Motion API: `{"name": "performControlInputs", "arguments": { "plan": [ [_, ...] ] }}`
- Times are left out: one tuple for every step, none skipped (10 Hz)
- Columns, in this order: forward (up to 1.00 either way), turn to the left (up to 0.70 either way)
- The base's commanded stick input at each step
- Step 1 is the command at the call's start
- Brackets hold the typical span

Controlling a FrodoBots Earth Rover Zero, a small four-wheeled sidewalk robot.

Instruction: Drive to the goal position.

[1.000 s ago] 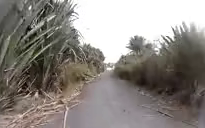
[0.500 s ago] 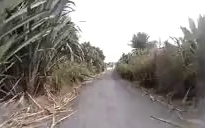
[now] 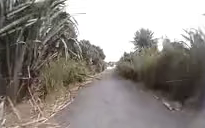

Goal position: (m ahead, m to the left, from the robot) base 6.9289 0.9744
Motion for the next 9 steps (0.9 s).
{"name": "performControlInputs", "arguments": {
  "plan": [
    [1.00,0.00],
    [1.00,0.00],
    [1.00,0.00],
    [1.00,0.00],
    [1.00,0.00],
    [1.00,0.00],
    [1.00,0.00],
    [1.00,0.00],
    [1.00,0.00]
  ]
}}
